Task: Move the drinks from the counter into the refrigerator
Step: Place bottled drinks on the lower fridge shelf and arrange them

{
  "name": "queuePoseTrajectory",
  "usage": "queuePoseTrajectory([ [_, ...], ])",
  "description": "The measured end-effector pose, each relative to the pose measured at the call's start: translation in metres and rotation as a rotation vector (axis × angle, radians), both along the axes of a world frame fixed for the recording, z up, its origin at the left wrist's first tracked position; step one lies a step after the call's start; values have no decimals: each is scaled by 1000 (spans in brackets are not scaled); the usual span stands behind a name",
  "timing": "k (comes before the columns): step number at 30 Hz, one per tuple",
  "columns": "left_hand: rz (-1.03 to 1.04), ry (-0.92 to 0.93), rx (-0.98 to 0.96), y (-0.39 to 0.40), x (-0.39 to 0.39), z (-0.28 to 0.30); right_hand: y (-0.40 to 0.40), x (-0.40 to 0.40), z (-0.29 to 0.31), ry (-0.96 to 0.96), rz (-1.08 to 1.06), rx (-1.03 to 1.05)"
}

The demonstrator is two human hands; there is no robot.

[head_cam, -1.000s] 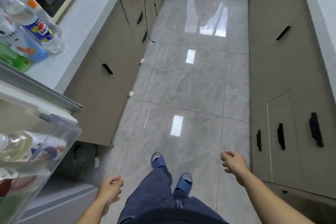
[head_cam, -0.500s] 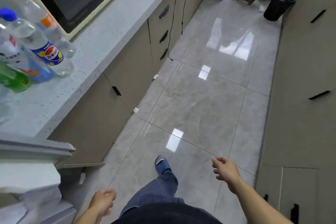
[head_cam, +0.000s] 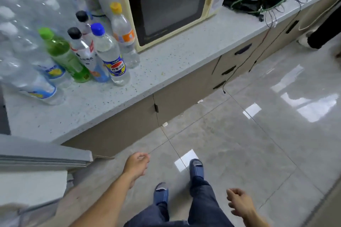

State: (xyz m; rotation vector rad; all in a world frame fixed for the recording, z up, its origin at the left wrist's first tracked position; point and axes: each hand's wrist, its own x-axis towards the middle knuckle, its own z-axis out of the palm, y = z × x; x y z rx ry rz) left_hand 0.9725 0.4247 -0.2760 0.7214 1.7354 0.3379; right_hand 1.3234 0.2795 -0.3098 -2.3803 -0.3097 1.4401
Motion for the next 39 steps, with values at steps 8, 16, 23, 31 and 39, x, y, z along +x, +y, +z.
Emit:
queuePoseTrajectory([
  [8,446,115,33,-16,3,30,165,26,-3,96,405,9],
  [16,716,131,211,6,10,66,310,-63,61,202,801,312],
  [23,750,115,456,70,-22,122,373,-173,139,307,932,735],
  [31,800,129,655,131,-56,165,416,-248,173,216,921,993],
  [39,708,160,676,183,-70,175,445,-289,177,291,948,1104],
])
